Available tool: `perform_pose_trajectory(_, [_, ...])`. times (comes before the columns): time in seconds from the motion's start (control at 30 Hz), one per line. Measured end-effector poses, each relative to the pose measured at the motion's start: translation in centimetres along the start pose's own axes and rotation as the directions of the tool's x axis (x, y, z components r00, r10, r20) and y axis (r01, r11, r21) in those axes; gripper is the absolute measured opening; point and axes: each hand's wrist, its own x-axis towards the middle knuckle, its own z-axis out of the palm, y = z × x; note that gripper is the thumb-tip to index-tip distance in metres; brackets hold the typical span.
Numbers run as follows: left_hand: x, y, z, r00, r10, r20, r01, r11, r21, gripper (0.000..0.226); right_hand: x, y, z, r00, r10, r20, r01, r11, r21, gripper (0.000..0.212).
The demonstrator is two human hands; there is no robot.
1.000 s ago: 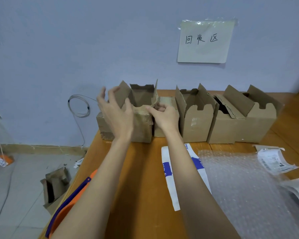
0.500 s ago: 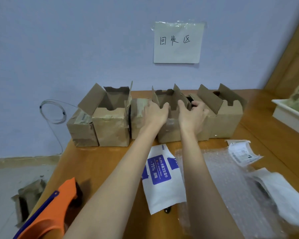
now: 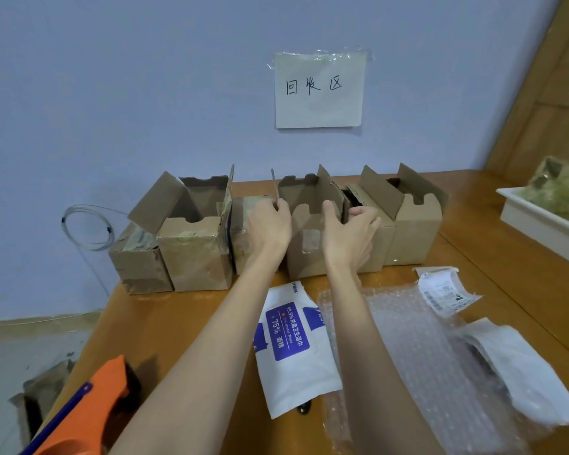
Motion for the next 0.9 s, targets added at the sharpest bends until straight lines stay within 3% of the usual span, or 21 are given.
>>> perform_pose_trajectory(0.27, [-1.6,1.7,-2.6,0.992,0.081,-0.092,-0.088,0.994,-0.068,0.042,-1.1,-1.5,-2.0,0.998,0.037,0.056,-0.043,0.994,0.098,0.047])
perform_pose_trajectory(0.5, [-4.4,2.8,-5.4,0.972,0.17,-0.16,-0.186,0.978,-0.093,0.042,-2.5,-3.3,-5.1,0.977,0.084,0.194,-0.116,0.98,0.161,0.05])
perform_pose_trajectory(0.77, [-7.8,3.2,-8.7,0.975,0.118,-0.187,-0.157,0.966,-0.207,0.041,-5.9,-4.3,-8.0,0.969,0.042,0.242,-0.103,0.964,0.243,0.032])
perform_pose_trajectory(0.9, [-9.8,3.5,-11.2,0.975,0.108,-0.196,-0.159,0.949,-0.272,0.04,-8.0,-5.3,-9.8,0.964,-0.023,0.266,-0.052,0.961,0.273,0.036])
